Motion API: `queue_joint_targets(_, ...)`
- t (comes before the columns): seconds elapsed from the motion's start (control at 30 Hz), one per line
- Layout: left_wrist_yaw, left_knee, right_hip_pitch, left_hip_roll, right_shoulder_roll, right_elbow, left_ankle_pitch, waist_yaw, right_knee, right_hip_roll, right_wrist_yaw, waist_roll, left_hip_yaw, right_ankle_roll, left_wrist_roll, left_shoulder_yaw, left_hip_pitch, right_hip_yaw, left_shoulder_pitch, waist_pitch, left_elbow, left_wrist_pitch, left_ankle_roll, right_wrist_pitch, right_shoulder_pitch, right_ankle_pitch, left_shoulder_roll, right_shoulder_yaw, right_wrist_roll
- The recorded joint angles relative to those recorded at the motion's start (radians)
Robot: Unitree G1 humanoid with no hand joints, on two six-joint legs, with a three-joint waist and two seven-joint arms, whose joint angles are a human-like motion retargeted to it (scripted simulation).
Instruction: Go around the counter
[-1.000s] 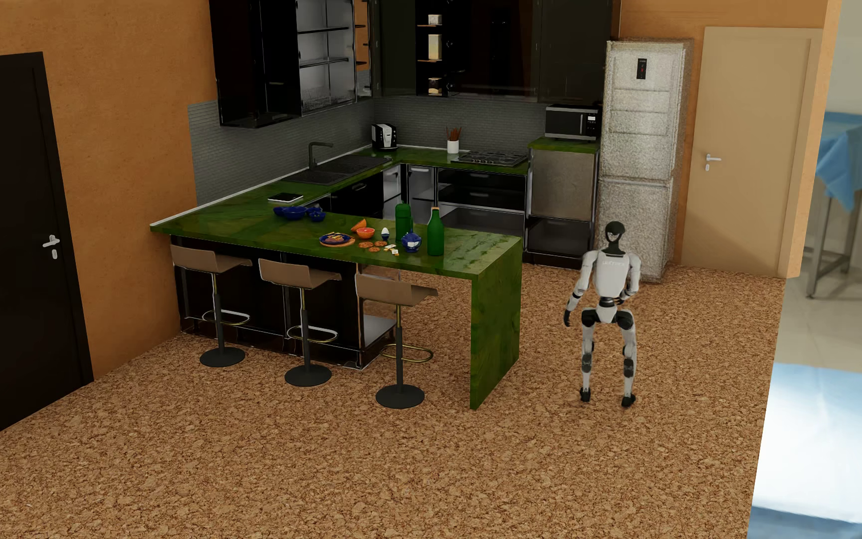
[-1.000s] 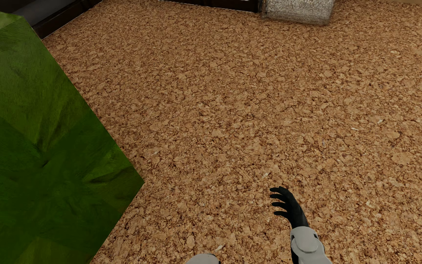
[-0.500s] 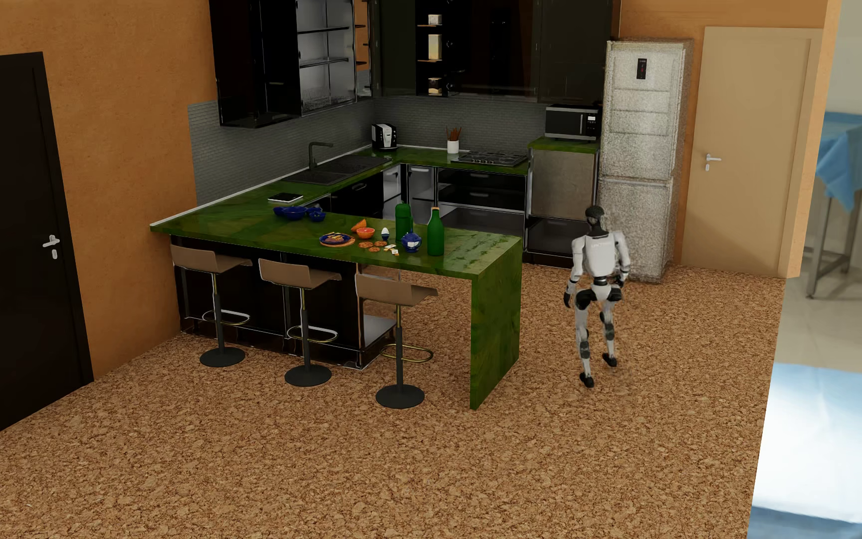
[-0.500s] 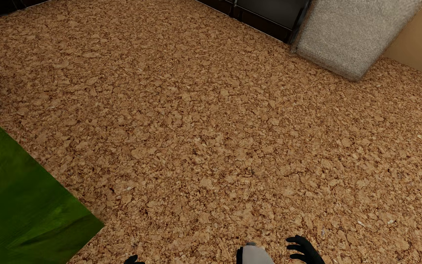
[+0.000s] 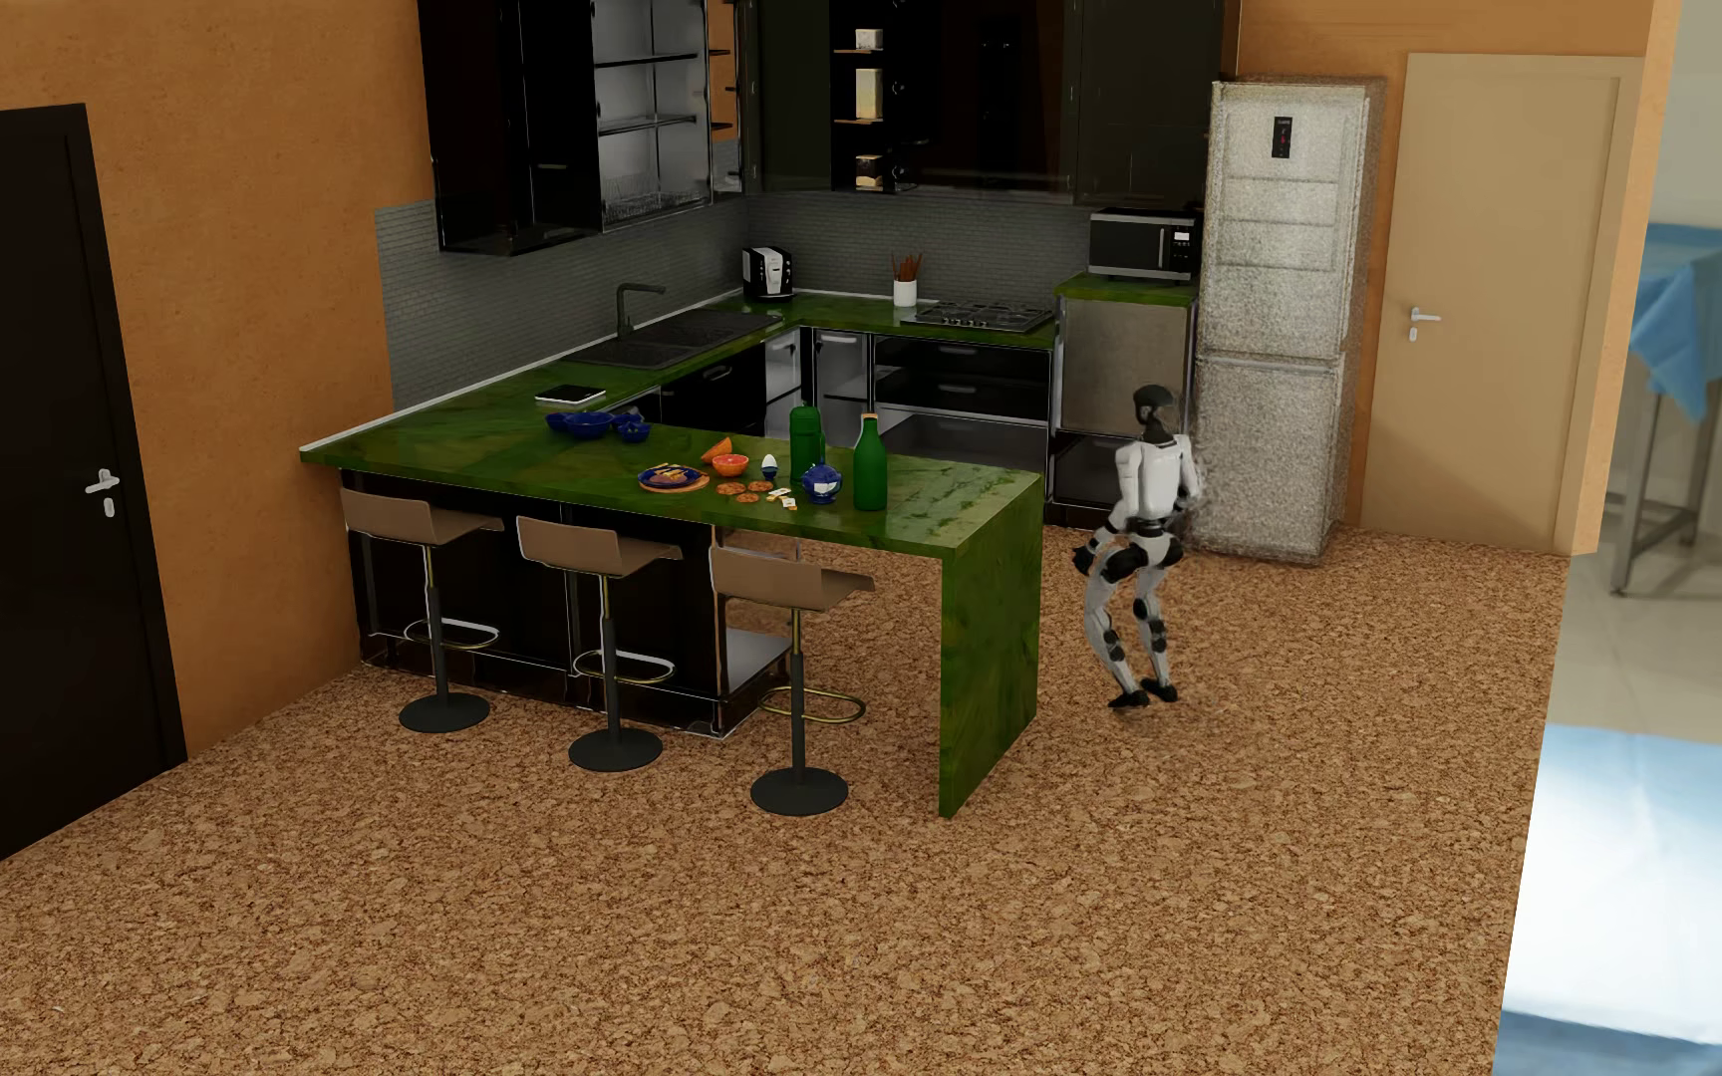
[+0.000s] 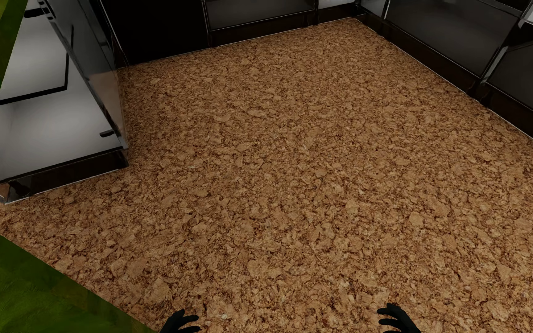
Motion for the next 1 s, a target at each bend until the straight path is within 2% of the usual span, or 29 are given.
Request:
queue_joint_targets(0.03,-0.032,-0.018,0.074,0.023,0.027,-0.018,-0.031,0.049,-0.05,-0.001,-0.032,0.023,0.024,-0.007,0.001,0.025,-0.036,-0.034,0.028,-0.006,-0.026,0.016,-0.02,0.048,-0.048,-0.019,-0.001,0.0,0.031)
queue_joint_targets(0.07,-0.04,-0.066,0.137,0.024,0.047,-0.057,-0.076,0.09,-0.082,-0.015,-0.062,0.032,0.039,0.006,0.009,0.037,-0.066,-0.056,0.056,-0.006,-0.048,0.038,-0.067,0.088,-0.125,-0.045,0.012,0.01,0.063)
queue_joint_targets(0.1,-0.021,-0.122,0.199,0.014,0.056,-0.088,-0.111,0.124,-0.112,-0.028,-0.086,0.043,0.036,0.024,0.021,0.038,-0.091,-0.078,0.089,-0.012,-0.069,0.059,-0.11,0.086,-0.195,-0.074,0.017,0.033,0.091)
queue_joint_targets(0.13,0.02,-0.245,0.173,0.019,0.098,-0.097,-0.07,0.109,0.037,-0.025,-0.093,0.056,0.022,0.047,0.037,0.005,-0.082,-0.05,0.113,-0.008,-0.036,0.068,-0.097,0.029,-0.246,-0.033,0.044,0.04,0.107)
queue_joint_targets(0.17,0.067,-0.284,0.072,0.009,0.143,-0.051,-0.052,0.06,0.251,-0.005,-0.085,0.041,0.012,0.067,0.049,-0.055,-0.055,0.026,0.106,-0.005,0.088,0.065,-0.077,-0.055,-0.262,0.111,0.073,0.06,0.105)
queue_joint_targets(0.2,0.108,-0.289,-0.033,-0.016,0.11,-0.024,-0.087,0.004,0.359,0.03,-0.059,0.003,0.001,0.082,0.049,-0.048,-0.019,0.097,0.094,0.003,0.142,0.074,-0.078,-0.125,-0.205,0.186,0.065,0.126,0.087)
queue_joint_targets(0.23,0.134,-0.313,-0.124,-0.038,0.093,-0.017,-0.112,-0.068,0.362,0.062,-0.018,-0.038,-0.026,0.096,0.045,-0.007,0.023,0.13,0.099,0.008,0.093,0.084,-0.083,-0.125,-0.121,0.138,0.053,0.069,0.045)
queue_joint_targets(0.27,0.152,-0.342,-0.208,-0.055,0.084,-0.008,-0.137,-0.131,0.332,0.067,0.023,-0.078,-0.054,0.111,0.052,-0.004,0.072,0.136,0.084,0.011,0.058,0.084,-0.091,-0.08,-0.055,0.087,0.042,0.0,-0.005)
queue_joint_targets(0.3,0.153,-0.389,-0.274,-0.079,0.082,-0.01,-0.155,-0.16,0.284,0.038,0.051,-0.126,-0.078,0.126,0.07,-0.017,0.142,0.127,0.028,0.018,0.033,0.083,-0.099,-0.019,0.016,0.072,0.042,-0.046,-0.048)
queue_joint_targets(0.37,0.107,-0.387,-0.283,-0.093,0.029,0.01,-0.196,-0.137,-0.003,-0.021,0.059,-0.161,-0.127,0.176,0.135,0.007,0.228,0.12,-0.074,0.026,-0.066,0.072,-0.101,0.043,0.086,0.112,-0.001,-0.061,-0.08)
queue_joint_targets(0.4,0.075,-0.213,-0.238,-0.091,-0.005,0.027,-0.15,-0.106,-0.091,-0.059,0.04,-0.154,-0.111,0.201,0.158,-0.012,0.191,0.093,-0.105,0.044,-0.064,0.06,-0.084,0.026,0.054,0.244,0.001,-0.056,-0.06)
queue_joint_targets(0.43,0.039,-0.038,-0.2,-0.05,-0.03,0.046,-0.009,-0.059,-0.081,-0.063,-0.009,-0.1,-0.077,0.158,0.159,-0.015,0.112,0.051,-0.112,0.051,-0.029,0.052,-0.029,-0.024,0.012,0.273,-0.009,-0.051,-0.015)
queue_joint_targets(0.47,0.0,0.05,-0.144,-0.011,-0.023,0.033,0.08,-0.018,-0.083,-0.067,-0.07,-0.043,-0.032,0.051,0.148,-0.009,0.044,0.011,-0.068,0.062,-0.022,0.046,-0.029,-0.06,-0.051,0.227,0.006,-0.054,0.035)
queue_joint_targets(0.5,-0.027,0.053,-0.084,0.017,0.001,0.005,0.051,0.036,-0.082,-0.077,-0.131,0.012,0.003,-0.016,0.137,0.018,-0.004,-0.021,-0.002,0.064,-0.034,0.047,-0.071,-0.091,-0.099,0.178,0.023,-0.034,0.078)
queue_joint_targets(0.53,-0.03,-0.037,-0.029,0.036,0.036,-0.041,-0.032,0.089,-0.098,-0.088,-0.171,0.058,0.018,0.041,0.136,0.04,-0.035,-0.049,0.055,0.039,-0.043,0.058,-0.096,-0.096,-0.135,0.138,0.047,0.01,0.098)
queue_joint_targets(0.57,-0.01,-0.169,0.022,0.039,0.078,-0.056,-0.096,0.108,-0.091,-0.097,-0.187,0.093,0.011,0.063,0.137,0.055,-0.037,-0.061,0.102,0.015,-0.026,0.069,-0.117,-0.09,-0.188,0.084,0.057,0.047,0.096)
queue_joint_targets(0.6,0.031,-0.283,0.034,0.028,0.099,-0.082,-0.111,0.103,-0.029,-0.106,-0.177,0.106,0.003,0.084,0.13,0.031,-0.012,-0.033,0.143,-0.004,0.018,0.075,-0.111,-0.067,-0.239,0.022,0.073,0.094,0.075)
queue_joint_targets(0.63,0.08,-0.285,-0.009,0.004,0.123,-0.064,-0.153,0.069,0.135,-0.106,-0.141,0.096,-0.004,0.1,0.106,-0.029,0.037,0.035,0.132,0.003,0.078,0.084,-0.111,-0.077,-0.235,0.078,0.084,0.084,0.038)
queue_joint_targets(0.67,0.125,-0.306,-0.067,-0.016,0.145,-0.044,-0.184,0.024,0.255,-0.08,-0.094,0.063,-0.014,0.108,0.075,-0.058,0.086,0.11,0.111,0.003,0.077,0.1,-0.116,-0.105,-0.165,0.152,0.073,0.058,0.0)
queue_joint_targets(0.7,0.154,-0.339,-0.103,-0.039,0.106,-0.025,-0.209,-0.032,0.217,-0.06,-0.037,0.02,-0.033,0.115,0.041,-0.022,0.135,0.148,0.076,0.002,0.014,0.119,-0.122,-0.127,-0.065,0.133,0.038,0.037,-0.036)
queue_joint_targets(0.73,0.17,-0.327,-0.108,-0.055,0.069,0.001,-0.233,-0.07,0.105,-0.065,0.015,-0.02,-0.049,0.119,0.02,0.001,0.169,0.149,0.028,0.01,-0.059,0.121,-0.125,-0.127,0.008,0.058,-0.013,-0.029,-0.061)
queue_joint_targets(0.77,0.162,-0.215,-0.071,-0.054,0.017,0.034,-0.203,-0.078,0.054,-0.07,0.044,-0.028,-0.071,0.089,0.005,-0.01,0.149,0.124,-0.029,0.016,-0.065,0.103,-0.119,-0.106,0.05,-0.013,-0.06,-0.056,-0.065)
queue_joint_targets(0.8,0.11,-0.064,-0.016,-0.039,-0.018,0.048,-0.087,-0.058,0.041,-0.071,0.044,-0.02,-0.073,0.077,-0.013,-0.046,0.089,0.086,-0.051,0.016,-0.025,0.07,-0.061,-0.053,0.051,-0.054,-0.046,-0.043,-0.043)
queue_joint_targets(0.83,0.034,0.009,0.064,-0.018,-0.017,0.026,-0.024,-0.019,-0.007,-0.07,0.021,-0.002,-0.046,0.081,-0.023,-0.028,0.033,0.047,-0.03,0.021,-0.01,0.052,-0.025,0.016,0.01,-0.078,-0.013,-0.042,-0.005)
queue_joint_targets(0.87,-0.02,-0.012,0.131,-0.002,0.01,-0.042,-0.022,0.023,-0.041,-0.076,-0.014,0.011,0.002,0.091,-0.014,0.012,-0.022,0.012,0.01,0.026,-0.053,0.054,-0.022,0.083,-0.055,-0.092,0.002,-0.029,0.035)
queue_joint_targets(0.9,-0.033,-0.125,0.136,0.016,0.065,-0.095,-0.057,0.043,0.058,-0.09,-0.052,0.024,0.049,0.115,0.015,-0.018,-0.051,-0.009,0.037,0.037,-0.07,0.061,-0.017,0.109,-0.137,-0.047,0.025,-0.003,0.064)
queue_joint_targets(0.93,-0.019,-0.238,0.046,0.011,0.117,-0.063,-0.155,0.043,0.264,-0.078,-0.076,0.028,0.044,0.142,0.054,-0.062,0.009,0.036,0.057,0.033,0.004,0.054,-0.055,0.079,-0.209,0.153,0.058,0.024,0.072)
queue_joint_targets(0.97,0.008,-0.298,-0.042,-0.013,0.133,-0.027,-0.205,0.019,0.387,-0.046,-0.087,0.01,0.019,0.164,0.089,-0.077,0.083,0.096,0.073,0.035,0.065,0.056,-0.072,0.024,-0.222,0.296,0.07,0.036,0.074)
queue_joint_targets(1.0,0.045,-0.343,-0.117,-0.035,0.124,-0.027,-0.226,-0.017,0.373,-0.012,-0.088,-0.011,-0.012,0.181,0.105,-0.06,0.154,0.13,0.084,0.043,0.059,0.074,-0.076,-0.033,-0.169,0.251,0.044,0.027,0.068)
